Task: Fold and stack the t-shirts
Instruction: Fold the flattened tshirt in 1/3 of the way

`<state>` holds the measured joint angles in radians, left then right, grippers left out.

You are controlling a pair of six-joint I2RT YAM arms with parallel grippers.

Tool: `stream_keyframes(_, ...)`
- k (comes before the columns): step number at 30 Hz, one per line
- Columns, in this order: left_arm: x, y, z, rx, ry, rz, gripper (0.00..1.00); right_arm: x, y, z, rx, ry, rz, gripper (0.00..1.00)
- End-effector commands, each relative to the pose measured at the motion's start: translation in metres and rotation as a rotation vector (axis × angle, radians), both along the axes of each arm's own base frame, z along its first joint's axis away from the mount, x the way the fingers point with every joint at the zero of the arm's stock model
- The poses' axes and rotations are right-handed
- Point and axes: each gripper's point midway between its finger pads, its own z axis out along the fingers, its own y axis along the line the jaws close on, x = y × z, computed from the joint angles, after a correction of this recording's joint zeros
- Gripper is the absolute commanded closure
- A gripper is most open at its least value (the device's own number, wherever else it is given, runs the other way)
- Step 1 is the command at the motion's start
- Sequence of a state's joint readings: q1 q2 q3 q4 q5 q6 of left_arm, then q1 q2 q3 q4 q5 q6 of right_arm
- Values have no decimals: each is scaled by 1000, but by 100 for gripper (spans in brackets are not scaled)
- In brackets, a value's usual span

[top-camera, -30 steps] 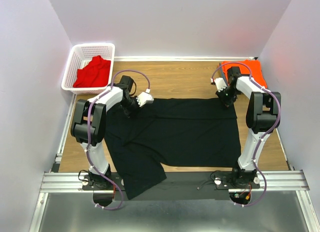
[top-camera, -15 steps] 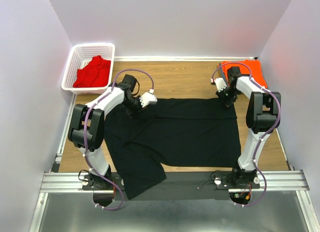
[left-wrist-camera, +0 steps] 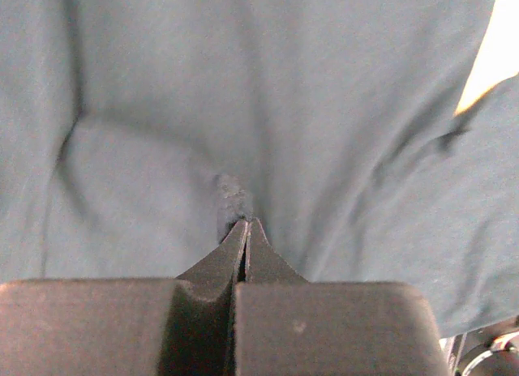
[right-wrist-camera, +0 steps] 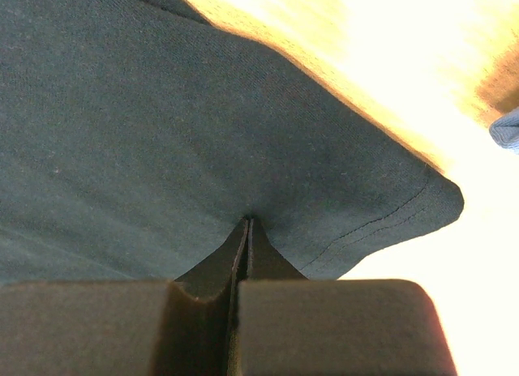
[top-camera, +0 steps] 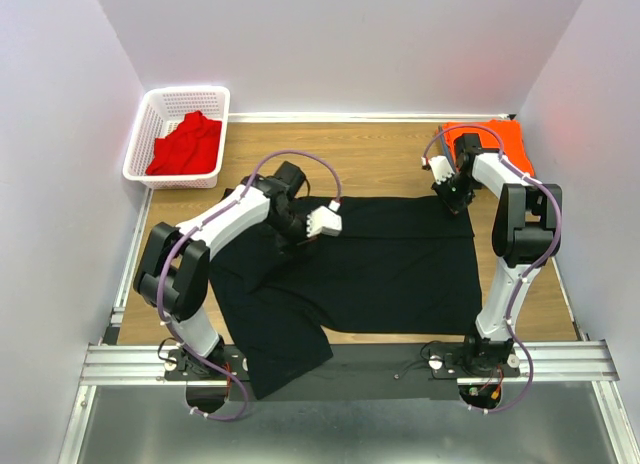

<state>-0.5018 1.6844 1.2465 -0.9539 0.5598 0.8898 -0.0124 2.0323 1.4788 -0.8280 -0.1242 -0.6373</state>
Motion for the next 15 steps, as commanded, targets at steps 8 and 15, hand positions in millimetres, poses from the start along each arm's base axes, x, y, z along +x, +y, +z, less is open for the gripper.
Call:
stream_keyframes(8,-32,-38,10,-114,128,-64,53,2,-5,4,-34,-15,5,95)
stream_keyframes(15,62,16,40,-125,-71,222,53,9,-1,13,-11,-39,-15,95)
